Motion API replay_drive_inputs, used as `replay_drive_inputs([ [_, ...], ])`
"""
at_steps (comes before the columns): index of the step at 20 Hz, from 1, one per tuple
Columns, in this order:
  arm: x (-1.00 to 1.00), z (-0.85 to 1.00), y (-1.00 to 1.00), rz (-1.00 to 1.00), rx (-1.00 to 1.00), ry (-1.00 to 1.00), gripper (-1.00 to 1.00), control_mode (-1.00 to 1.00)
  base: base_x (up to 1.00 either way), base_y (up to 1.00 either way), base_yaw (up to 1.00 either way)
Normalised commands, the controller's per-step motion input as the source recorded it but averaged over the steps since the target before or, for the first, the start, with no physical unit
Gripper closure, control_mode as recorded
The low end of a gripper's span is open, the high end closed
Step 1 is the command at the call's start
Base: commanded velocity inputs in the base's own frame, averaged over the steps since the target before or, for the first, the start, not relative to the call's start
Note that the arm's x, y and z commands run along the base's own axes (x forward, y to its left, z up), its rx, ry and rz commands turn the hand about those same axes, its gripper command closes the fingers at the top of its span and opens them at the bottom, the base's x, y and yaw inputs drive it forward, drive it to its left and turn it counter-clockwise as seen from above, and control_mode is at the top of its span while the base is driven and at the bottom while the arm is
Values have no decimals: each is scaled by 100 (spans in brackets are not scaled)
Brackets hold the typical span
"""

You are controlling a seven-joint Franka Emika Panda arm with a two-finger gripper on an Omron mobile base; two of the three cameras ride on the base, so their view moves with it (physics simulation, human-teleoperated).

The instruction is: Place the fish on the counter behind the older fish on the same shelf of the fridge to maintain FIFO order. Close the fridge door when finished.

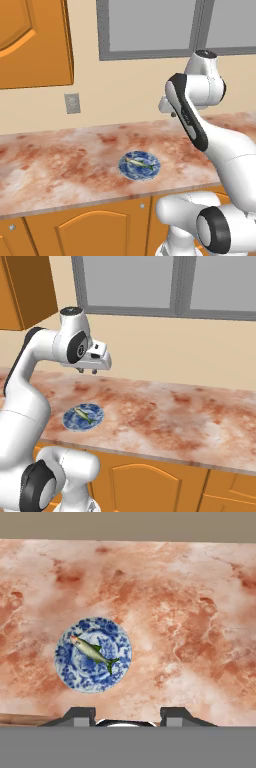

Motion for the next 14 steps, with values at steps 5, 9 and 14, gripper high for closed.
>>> replay_drive_inputs([
  [5,2,-9,17,-2,-2,0,-100,-100,0,0,0],
  [9,9,-73,83,-10,-18,0,-100,-100,0,0,0],
  [14,0,-100,52,3,-9,-2,-100,-100,0,0,0],
])
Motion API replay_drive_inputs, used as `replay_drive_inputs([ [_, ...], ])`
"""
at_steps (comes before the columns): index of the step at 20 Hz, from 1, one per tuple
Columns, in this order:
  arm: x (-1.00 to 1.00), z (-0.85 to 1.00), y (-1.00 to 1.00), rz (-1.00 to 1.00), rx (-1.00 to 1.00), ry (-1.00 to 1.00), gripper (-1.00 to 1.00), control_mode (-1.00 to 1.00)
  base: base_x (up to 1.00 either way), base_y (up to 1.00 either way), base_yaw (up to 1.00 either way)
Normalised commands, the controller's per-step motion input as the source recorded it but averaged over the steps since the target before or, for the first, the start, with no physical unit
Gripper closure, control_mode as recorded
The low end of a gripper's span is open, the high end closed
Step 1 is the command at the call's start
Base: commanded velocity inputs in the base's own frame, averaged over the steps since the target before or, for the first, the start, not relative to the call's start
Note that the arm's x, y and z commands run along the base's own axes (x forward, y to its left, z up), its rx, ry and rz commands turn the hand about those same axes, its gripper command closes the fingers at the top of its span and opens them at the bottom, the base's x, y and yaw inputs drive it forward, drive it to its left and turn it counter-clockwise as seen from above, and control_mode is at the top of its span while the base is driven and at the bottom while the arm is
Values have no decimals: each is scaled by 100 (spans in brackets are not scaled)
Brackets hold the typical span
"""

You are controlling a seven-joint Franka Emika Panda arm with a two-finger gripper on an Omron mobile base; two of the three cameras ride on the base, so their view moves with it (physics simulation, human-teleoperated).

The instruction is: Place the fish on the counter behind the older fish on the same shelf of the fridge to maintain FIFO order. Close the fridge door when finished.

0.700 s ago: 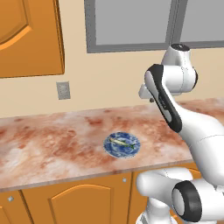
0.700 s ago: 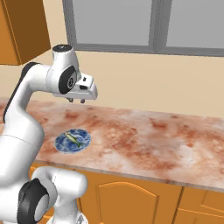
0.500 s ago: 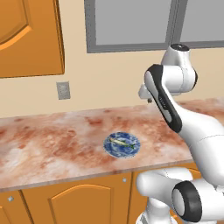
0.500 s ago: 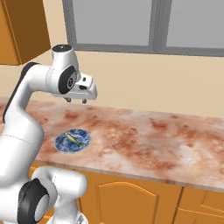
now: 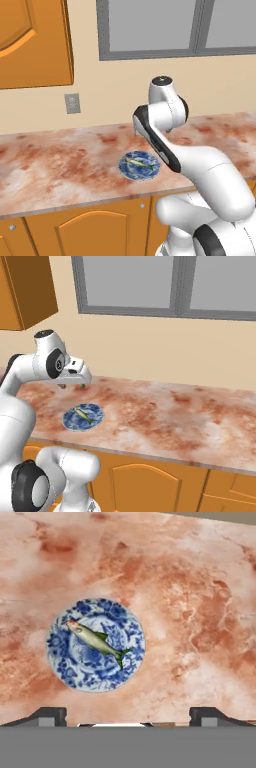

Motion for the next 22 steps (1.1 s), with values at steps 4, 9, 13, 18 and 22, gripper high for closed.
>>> replay_drive_inputs([
  [4,-4,-96,55,36,0,-10,-100,-100,0,0,0],
  [9,0,-68,33,43,-15,0,-100,-100,0,0,0],
  [13,43,-42,3,20,-13,20,-100,-100,0,0,0],
  [18,52,-38,1,8,-8,19,-100,-100,0,0,0],
  [22,33,-25,1,4,-4,1,-100,-100,0,0,0],
])
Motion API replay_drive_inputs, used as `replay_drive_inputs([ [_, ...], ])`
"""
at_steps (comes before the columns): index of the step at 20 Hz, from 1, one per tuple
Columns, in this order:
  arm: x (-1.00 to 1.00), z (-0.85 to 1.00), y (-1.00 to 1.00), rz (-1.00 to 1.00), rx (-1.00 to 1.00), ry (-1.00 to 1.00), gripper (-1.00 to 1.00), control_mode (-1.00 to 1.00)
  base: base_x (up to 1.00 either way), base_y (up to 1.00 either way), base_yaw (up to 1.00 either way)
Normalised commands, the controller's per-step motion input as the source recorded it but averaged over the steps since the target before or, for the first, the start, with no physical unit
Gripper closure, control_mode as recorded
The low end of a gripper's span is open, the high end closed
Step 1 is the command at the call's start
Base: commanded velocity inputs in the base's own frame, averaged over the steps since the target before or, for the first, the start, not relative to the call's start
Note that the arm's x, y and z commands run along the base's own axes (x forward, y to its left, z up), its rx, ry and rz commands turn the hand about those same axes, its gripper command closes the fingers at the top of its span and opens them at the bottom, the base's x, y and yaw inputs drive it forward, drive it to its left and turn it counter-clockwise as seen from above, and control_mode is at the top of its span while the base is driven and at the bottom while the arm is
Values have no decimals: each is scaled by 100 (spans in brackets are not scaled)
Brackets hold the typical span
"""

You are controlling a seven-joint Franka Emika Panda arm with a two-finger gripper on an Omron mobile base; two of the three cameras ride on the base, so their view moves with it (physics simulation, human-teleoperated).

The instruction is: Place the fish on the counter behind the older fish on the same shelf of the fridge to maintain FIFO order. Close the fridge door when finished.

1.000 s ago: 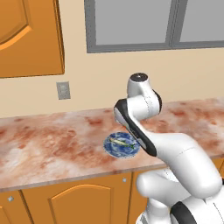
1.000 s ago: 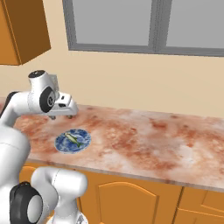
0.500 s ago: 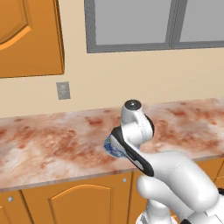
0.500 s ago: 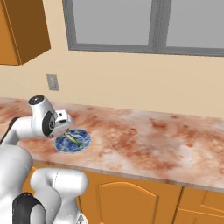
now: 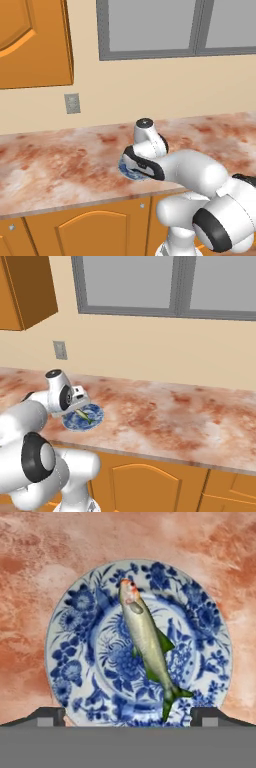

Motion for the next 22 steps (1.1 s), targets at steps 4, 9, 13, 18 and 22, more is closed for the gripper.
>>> replay_drive_inputs([
  [4,23,-9,0,2,0,0,-100,-100,0,0,0],
  [9,22,-31,0,2,-2,2,-100,-100,0,0,0],
  [13,23,-43,0,1,-3,4,-100,-100,0,0,0],
  [18,30,-24,0,0,0,4,-100,-100,0,0,0],
  [22,36,-20,0,0,0,4,-100,-100,0,0,0],
])
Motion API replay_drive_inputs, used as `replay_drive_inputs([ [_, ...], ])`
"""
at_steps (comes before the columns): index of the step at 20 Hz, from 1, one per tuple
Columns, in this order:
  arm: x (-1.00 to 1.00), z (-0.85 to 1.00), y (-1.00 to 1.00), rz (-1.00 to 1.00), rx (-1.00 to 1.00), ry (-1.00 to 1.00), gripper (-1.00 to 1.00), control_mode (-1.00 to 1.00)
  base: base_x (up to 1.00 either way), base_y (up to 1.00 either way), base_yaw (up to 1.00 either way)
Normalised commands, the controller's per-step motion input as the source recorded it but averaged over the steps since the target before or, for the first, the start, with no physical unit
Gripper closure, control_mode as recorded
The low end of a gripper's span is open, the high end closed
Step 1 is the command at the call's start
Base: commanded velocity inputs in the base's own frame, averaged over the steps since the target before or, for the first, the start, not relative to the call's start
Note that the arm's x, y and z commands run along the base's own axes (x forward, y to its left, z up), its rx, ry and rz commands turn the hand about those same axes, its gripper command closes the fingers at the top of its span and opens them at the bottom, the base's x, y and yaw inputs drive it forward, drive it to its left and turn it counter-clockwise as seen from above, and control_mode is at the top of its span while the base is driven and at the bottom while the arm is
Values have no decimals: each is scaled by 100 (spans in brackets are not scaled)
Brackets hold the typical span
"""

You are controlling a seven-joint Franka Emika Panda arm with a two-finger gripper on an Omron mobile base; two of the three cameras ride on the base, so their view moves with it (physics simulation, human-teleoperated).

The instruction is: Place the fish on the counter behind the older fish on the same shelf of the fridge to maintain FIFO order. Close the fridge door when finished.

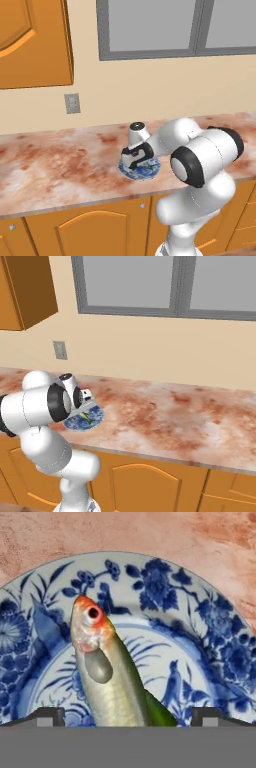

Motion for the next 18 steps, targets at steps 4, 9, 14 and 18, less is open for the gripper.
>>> replay_drive_inputs([
  [4,35,-26,0,0,-2,4,-100,-100,0,0,0],
  [9,16,-33,0,0,-3,2,-100,-100,0,0,0],
  [14,-10,-36,0,0,-2,0,100,-100,0,0,0],
  [18,-20,-6,-1,0,0,-8,100,-100,0,0,0],
])
